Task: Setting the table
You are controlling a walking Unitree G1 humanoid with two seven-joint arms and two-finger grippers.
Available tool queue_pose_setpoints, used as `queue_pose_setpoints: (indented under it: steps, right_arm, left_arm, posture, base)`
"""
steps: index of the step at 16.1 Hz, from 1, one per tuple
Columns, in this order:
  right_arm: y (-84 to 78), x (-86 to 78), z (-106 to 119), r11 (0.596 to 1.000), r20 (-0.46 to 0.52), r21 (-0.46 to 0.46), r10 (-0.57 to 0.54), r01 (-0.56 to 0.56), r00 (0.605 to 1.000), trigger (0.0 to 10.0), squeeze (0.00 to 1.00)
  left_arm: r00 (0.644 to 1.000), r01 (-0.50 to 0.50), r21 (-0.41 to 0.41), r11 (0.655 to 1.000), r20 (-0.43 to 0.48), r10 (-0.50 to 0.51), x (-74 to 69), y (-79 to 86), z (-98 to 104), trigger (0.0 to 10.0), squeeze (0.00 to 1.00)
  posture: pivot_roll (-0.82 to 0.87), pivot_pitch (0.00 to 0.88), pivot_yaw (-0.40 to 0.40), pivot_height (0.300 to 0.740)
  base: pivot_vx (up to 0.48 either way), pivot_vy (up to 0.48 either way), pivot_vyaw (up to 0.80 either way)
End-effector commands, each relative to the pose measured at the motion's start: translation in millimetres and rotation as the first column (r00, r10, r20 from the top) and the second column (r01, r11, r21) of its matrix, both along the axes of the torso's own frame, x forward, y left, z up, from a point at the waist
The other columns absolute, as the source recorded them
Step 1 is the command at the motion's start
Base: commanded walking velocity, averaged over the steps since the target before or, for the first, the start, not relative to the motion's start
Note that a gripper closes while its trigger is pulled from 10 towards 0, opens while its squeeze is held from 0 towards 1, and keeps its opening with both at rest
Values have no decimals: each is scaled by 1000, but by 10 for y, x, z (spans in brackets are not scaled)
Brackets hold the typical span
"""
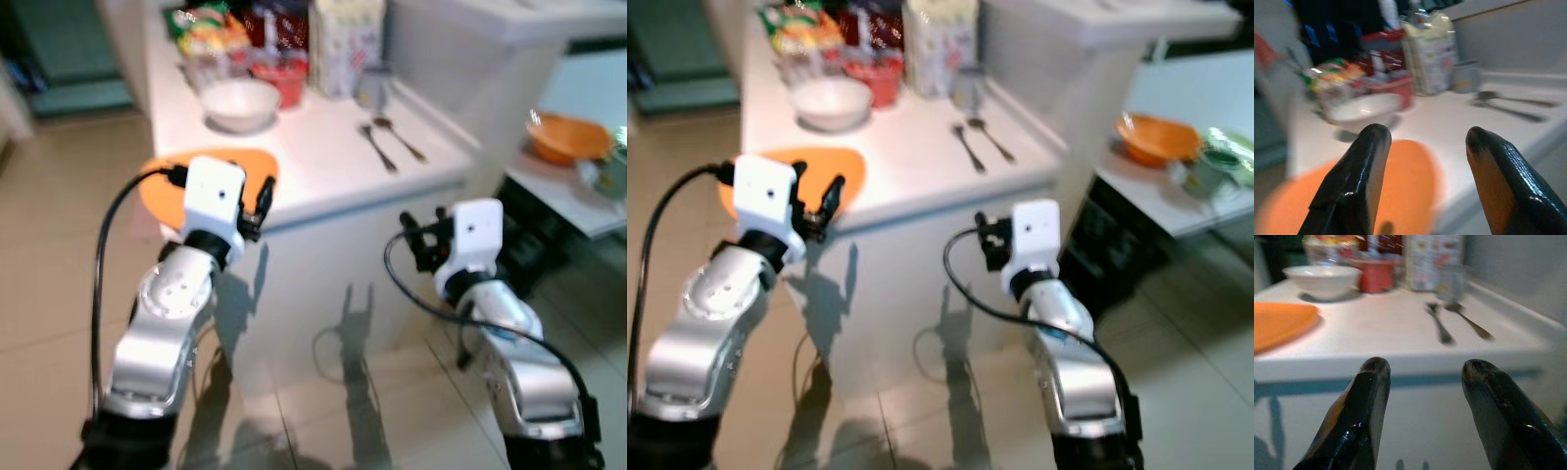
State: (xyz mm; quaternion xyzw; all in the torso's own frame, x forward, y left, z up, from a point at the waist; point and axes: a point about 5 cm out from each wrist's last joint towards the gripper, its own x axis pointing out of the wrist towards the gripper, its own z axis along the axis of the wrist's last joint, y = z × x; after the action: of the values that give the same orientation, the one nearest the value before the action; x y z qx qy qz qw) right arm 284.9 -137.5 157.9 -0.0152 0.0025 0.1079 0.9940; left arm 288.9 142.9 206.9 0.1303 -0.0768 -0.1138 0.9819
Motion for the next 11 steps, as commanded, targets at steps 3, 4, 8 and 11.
queue_pose_setpoints:
  steps: [3, 4, 8, 11]
  right_arm:
    - [21, -7, 67, 997, 36, 9, 78, -78, 996, 10000, 0]
    - [11, -26, 60, 993, 37, -13, 114, -113, 993, 10000, 0]
    - [-16, -42, 35, 991, 28, -35, 133, -132, 991, 10000, 0]
    - [-24, -50, 20, 989, 22, -41, 140, -140, 990, 10000, 0]
  left_arm:
    - [997, 79, 193, 978, -1, -80, -49, 58, -59, 10000, 0]
    - [983, 185, 206, 961, -52, -178, -90, 28, -83, 10000, 663]
    - [971, 159, -75, 985, -171, -169, -74, 17, -156, 10000, 1000]
    - [925, 48, -403, 914, -327, -193, -41, 18, -220, 10000, 1000]
  posture:
    - [33, 0, -13, 740]
    - [35, 0, -17, 740]
    - [31, 0, -15, 740]
    - [29, 0, -13, 740]
  base:
    - [0, 0, 0]
    - [0, 0, 0]
    - [0, 0, 0]
    - [0, 0, 0]
